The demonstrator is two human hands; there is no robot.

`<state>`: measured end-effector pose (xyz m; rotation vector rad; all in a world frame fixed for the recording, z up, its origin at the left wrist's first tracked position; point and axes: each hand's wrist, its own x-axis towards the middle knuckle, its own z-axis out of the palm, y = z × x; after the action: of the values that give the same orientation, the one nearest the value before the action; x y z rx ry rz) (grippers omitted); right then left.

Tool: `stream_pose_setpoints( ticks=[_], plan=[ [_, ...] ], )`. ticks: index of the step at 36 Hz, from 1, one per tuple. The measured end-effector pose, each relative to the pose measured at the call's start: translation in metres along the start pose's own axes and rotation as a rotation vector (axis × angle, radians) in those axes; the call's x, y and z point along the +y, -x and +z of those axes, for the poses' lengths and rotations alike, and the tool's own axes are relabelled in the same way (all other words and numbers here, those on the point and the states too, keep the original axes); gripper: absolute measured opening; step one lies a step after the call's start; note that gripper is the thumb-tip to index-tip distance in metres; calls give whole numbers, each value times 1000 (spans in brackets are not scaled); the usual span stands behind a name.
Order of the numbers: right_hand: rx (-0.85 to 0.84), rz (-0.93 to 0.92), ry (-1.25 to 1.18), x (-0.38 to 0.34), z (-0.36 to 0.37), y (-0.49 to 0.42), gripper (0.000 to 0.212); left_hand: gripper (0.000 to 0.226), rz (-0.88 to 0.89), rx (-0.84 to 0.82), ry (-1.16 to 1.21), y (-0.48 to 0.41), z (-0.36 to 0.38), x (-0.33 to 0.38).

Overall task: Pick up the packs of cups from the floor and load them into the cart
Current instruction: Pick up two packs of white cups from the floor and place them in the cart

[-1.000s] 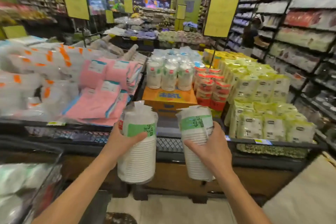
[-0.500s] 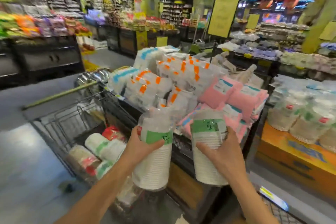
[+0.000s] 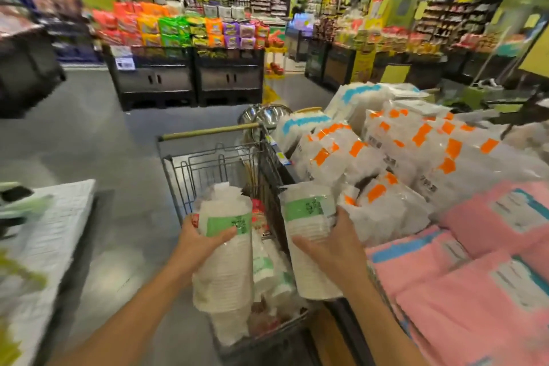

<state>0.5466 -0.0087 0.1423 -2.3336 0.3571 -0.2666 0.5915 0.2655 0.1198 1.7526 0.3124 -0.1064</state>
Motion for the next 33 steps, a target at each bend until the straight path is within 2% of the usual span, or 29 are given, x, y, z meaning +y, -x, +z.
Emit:
stream_pose_setpoints(
  ticks=[3,7,11,19,20,23,24,27,31,33],
  plan=[
    [-44,-54,42,-9,16,-24,117,81,-66,52,67,-14,-11,-3],
    [-129,-44,96,-20,47,-66,119,108,-137,104,93,-49,-24,-9],
    [-160,-64,130,-36,88,-115,116,91,-170,111,139,-101,-27,-11],
    [-256,-26,251,-70,190,-233,117,110,-245,112,181,-257,-28,-20],
    [-271,-10,269,-75,205,-251,117,109,-280,113,178,-281,-28,-25],
    [-320,40,301,-81,253,-299,117,77,-355,58,159,-338,-21,-34],
    [-335,59,309,-82,268,-313,119,76,-377,50,140,-356,-18,-38],
    [-382,123,335,-77,312,-343,122,88,-430,61,124,-402,-9,-57],
    [-446,209,343,-63,361,-363,126,131,-553,93,124,-440,-1,-90],
    [-482,255,361,-54,381,-365,129,137,-599,100,88,-457,1,-114]
  ],
)
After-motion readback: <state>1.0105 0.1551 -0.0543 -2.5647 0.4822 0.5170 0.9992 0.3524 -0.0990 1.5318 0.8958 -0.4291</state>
